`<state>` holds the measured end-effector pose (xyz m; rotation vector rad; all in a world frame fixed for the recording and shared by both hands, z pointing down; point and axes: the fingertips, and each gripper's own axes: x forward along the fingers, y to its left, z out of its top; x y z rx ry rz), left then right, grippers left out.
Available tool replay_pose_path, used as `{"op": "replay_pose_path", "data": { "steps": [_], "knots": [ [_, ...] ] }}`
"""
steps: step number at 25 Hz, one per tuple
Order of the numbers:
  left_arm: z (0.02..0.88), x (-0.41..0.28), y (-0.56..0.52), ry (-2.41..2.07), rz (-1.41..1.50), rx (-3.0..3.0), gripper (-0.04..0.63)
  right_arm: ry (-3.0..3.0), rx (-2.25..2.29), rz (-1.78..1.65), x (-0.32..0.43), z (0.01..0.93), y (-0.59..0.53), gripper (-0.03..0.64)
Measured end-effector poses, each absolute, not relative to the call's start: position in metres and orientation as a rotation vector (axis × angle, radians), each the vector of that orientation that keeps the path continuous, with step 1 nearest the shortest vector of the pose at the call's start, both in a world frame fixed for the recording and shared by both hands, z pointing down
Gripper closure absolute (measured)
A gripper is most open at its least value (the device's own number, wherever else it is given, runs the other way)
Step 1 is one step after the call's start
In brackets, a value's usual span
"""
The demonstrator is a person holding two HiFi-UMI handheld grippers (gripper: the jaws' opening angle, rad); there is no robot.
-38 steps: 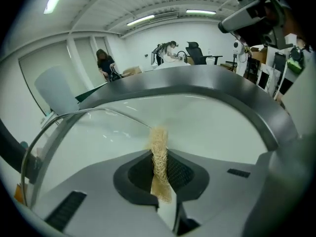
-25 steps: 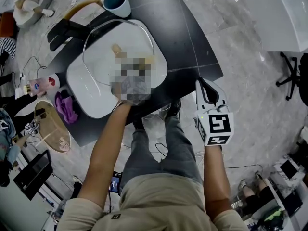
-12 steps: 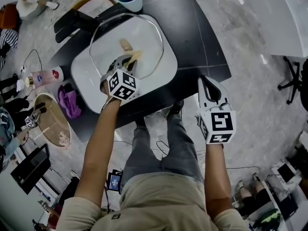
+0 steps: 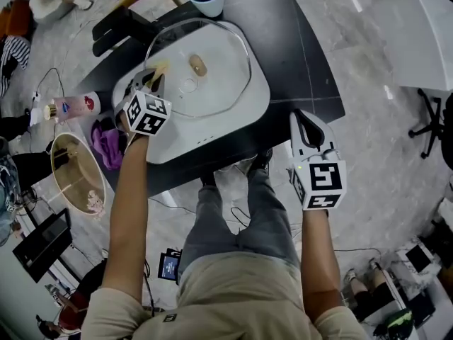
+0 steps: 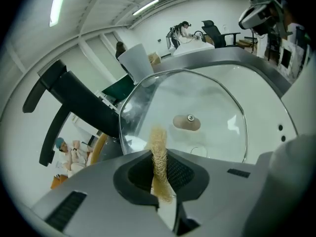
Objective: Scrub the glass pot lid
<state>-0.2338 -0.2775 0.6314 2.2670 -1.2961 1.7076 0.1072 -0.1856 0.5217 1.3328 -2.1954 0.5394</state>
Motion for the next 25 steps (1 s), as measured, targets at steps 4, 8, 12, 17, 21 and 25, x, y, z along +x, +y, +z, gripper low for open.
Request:
{"op": "replay_pose_path", "data": {
  "steps": [4,8,12,17,21,25],
  "knots": [
    [0.631,-0.233,-0.276,-1.302,1.679,2.260,0.551,-2.197,1.338,0.535,0.106,0.516,-0.186,0.589],
    [0.635,-0.230,-0.274,-1.291,1.665,2.253,0.551,-2.186,1.349,0.537,0.112,0.518,-0.184,0.589],
    [0.645,-0.219,-0.268,-1.244,1.640,2.262,0.551,-2.181,1.347,0.544,0.112,0.522,-0.182,0.589],
    [0.667,-0.180,-0.249,-1.082,1.593,2.315,0.551,-2.179,1.348,0.550,0.111,0.525,-0.181,0.589],
    [0.687,-0.134,-0.223,-0.882,1.573,2.359,0.551,-2.178,1.350,0.554,0.111,0.526,-0.180,0.589],
    [0.698,-0.098,-0.205,-0.737,1.517,2.368,0.551,-2.181,1.360,0.554,0.111,0.521,-0.180,0.589]
  ]
}}
